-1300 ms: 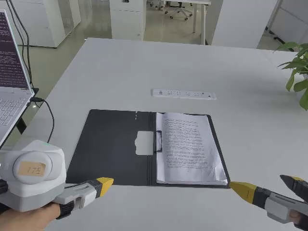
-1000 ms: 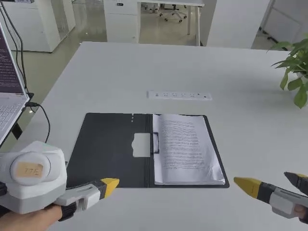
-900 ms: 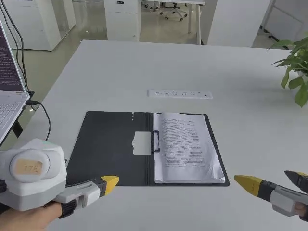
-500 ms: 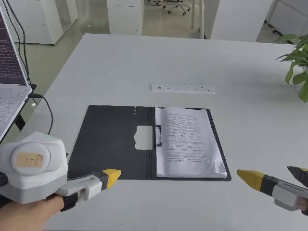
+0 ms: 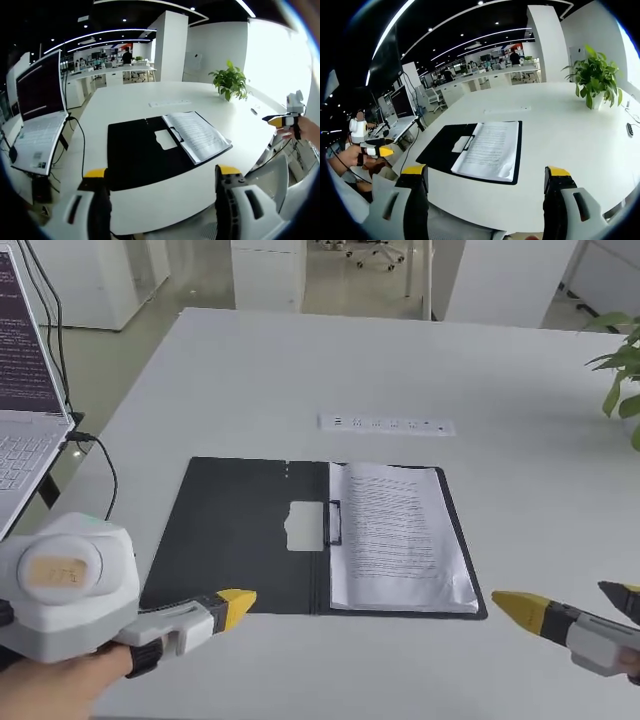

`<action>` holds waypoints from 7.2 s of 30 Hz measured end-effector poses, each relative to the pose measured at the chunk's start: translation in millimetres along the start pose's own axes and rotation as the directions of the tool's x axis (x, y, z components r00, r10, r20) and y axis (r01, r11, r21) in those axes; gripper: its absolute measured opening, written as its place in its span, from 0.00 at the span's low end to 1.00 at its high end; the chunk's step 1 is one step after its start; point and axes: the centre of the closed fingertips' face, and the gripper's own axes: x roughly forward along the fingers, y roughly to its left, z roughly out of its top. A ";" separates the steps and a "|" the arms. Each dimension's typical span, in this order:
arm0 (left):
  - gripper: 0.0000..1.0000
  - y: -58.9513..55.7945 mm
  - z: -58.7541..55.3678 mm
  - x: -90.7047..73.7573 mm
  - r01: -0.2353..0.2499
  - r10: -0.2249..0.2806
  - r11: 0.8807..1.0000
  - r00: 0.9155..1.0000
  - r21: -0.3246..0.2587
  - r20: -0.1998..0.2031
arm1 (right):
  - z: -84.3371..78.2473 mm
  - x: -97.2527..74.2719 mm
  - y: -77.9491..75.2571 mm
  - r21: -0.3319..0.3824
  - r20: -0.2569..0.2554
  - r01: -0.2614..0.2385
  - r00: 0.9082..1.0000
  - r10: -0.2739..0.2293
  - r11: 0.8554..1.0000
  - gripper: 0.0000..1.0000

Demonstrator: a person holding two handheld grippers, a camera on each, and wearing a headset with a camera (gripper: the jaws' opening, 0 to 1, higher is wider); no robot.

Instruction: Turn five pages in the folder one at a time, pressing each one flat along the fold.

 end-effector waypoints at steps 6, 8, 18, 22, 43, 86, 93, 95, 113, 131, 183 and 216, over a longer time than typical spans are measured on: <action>0.86 -1.5 -0.2 3.6 0.005 -0.005 1.000 1.000 -0.003 -0.003 | -1.3 -1.5 -3.6 0.009 0.000 0.009 1.000 -0.009 1.000 0.96; 0.86 -1.2 -0.5 4.8 0.004 -0.004 1.000 1.000 0.000 -0.006 | -1.2 -1.7 -2.9 0.016 0.003 0.009 1.000 -0.009 1.000 0.96; 0.83 -4.7 -5.7 4.7 0.006 -0.006 1.000 1.000 -0.002 -0.002 | -3.5 2.6 0.4 0.009 -0.003 -0.004 1.000 0.004 1.000 0.96; 0.83 -0.2 -5.9 5.7 -0.014 0.014 1.000 1.000 0.013 0.010 | -3.2 2.6 -0.7 0.000 -0.003 0.001 1.000 -0.001 1.000 0.95; 0.81 -12.9 -10.1 30.3 0.028 -0.026 0.998 0.999 0.057 -0.033 | -15.7 -0.1 -14.9 0.019 -0.004 0.022 1.000 -0.022 1.000 0.95; 0.80 -126.2 -6.7 153.9 0.277 -0.251 0.925 0.959 0.259 -0.128 | -33.0 21.0 -16.0 0.061 0.001 0.019 1.000 -0.019 0.998 0.90; 0.79 -145.5 -4.6 176.8 0.300 -0.279 0.920 0.953 0.250 -0.117 | -37.5 23.2 -18.7 0.074 0.003 0.023 1.000 -0.024 0.997 0.89; 0.79 -150.4 -4.8 183.2 0.304 -0.283 0.918 0.952 0.253 -0.117 | -38.2 23.7 -19.0 0.079 0.001 0.025 1.000 -0.025 0.997 0.89; 0.73 -181.1 -11.6 241.5 0.312 -0.296 0.905 0.950 0.288 -0.100 | -40.9 33.9 -12.8 0.100 0.017 0.015 1.000 -0.016 0.995 0.86; 0.72 -202.4 -33.4 274.7 0.285 -0.263 0.919 0.958 0.273 -0.117 | -47.5 47.3 -23.3 0.132 0.016 0.030 0.999 -0.033 0.991 0.82; 0.18 -202.2 -34.8 278.2 0.290 -0.291 0.892 0.955 0.346 -0.051 | -72.6 137.2 -51.7 0.282 -0.073 0.039 0.997 -0.019 0.958 0.35; 0.16 -200.1 -34.6 273.6 0.280 -0.280 0.913 0.959 0.296 -0.042 | -72.0 146.8 -41.9 0.361 -0.056 0.005 0.998 0.017 0.933 0.00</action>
